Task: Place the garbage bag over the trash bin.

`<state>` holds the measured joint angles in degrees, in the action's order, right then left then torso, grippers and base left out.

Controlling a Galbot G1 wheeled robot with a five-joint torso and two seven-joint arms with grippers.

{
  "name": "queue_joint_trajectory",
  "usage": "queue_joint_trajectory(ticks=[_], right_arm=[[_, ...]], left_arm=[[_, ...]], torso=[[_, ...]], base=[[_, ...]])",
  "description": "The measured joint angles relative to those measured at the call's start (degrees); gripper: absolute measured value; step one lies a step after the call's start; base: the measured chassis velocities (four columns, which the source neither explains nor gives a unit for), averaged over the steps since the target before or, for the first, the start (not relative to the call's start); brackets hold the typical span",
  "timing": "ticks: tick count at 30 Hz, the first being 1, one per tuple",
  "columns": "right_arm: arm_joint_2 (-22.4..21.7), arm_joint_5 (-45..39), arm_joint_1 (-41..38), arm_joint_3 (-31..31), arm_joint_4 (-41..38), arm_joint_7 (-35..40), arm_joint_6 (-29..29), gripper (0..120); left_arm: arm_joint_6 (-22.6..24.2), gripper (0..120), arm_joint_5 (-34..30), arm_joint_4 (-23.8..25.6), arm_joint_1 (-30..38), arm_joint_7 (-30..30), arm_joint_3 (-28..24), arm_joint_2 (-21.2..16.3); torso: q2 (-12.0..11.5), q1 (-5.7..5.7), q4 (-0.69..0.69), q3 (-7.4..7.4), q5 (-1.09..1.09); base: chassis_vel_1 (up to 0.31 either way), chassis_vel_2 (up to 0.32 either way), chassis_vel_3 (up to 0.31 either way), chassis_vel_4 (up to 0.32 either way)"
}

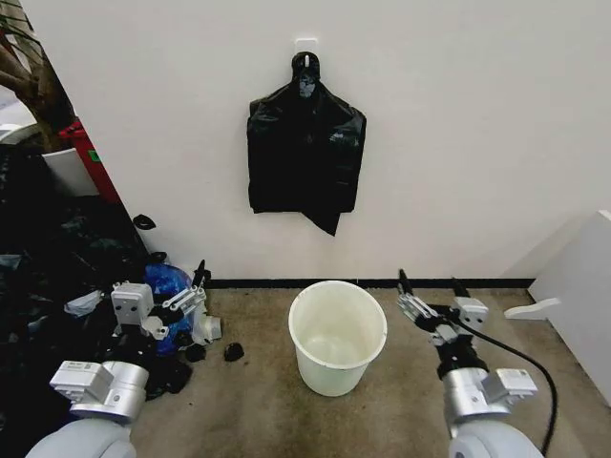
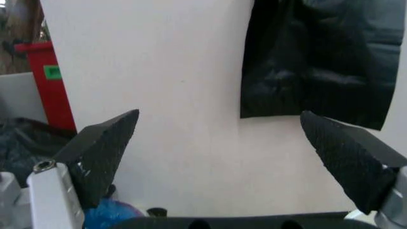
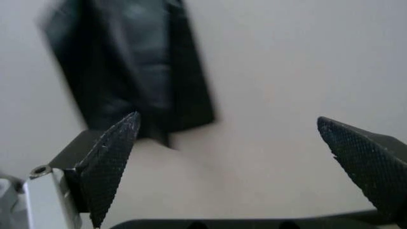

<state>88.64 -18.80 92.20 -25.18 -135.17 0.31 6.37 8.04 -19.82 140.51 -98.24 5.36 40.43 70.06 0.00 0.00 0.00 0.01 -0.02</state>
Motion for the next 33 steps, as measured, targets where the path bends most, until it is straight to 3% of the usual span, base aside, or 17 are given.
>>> queue_joint_trajectory(ticks=[2,4,6,12,20,33], right_arm=[[-0.8,-3.6,-1.3,2.2,0.1,0.9,0.2,100],[-2.6,-13.4,-5.4,7.4,0.3,3.5,1.6,100],[-2.9,-15.2,-6.4,8.3,0.5,4.1,1.8,100],[-4.6,-33.7,-19.6,13.3,5.7,10.9,2.8,100],[-3.0,-46.2,-34.8,16.8,12.6,17.7,3.7,100],[0.6,-56.5,-54.2,19.4,20.4,26.5,1.7,100]], left_arm=[[-0.1,100,0.0,-0.2,0.0,0.2,0.0,0.0],[-0.6,100,0.0,-0.7,0.0,0.2,-0.3,-0.2],[-0.7,100,0.0,-0.7,0.0,0.1,-0.3,-0.2],[-2.3,100,0.1,-0.8,0.8,1.1,-1.2,-0.7],[-2.0,100,1.7,-0.3,0.7,1.3,-1.2,-1.0],[-2.3,100,4.8,-0.4,0.0,1.0,-1.7,1.8]], torso=[[0.0,0.0,0.0,0.0,0.01],[0.0,0.0,0.0,0.0,0.0],[0.0,0.0,0.0,0.0,0.0],[0.0,0.0,0.01,0.0,0.01],[0.0,0.0,0.0,0.0,0.01],[0.0,0.0,0.01,0.0,0.01]], base=[[0.0,0.0,0.0,0.0],[0.0,0.0,0.0,0.0],[0.0,0.0,0.0,0.0],[0.0,0.0,0.0,0.0],[0.0,0.0,0.0,0.0],[0.0,0.0,0.0,0.0]])
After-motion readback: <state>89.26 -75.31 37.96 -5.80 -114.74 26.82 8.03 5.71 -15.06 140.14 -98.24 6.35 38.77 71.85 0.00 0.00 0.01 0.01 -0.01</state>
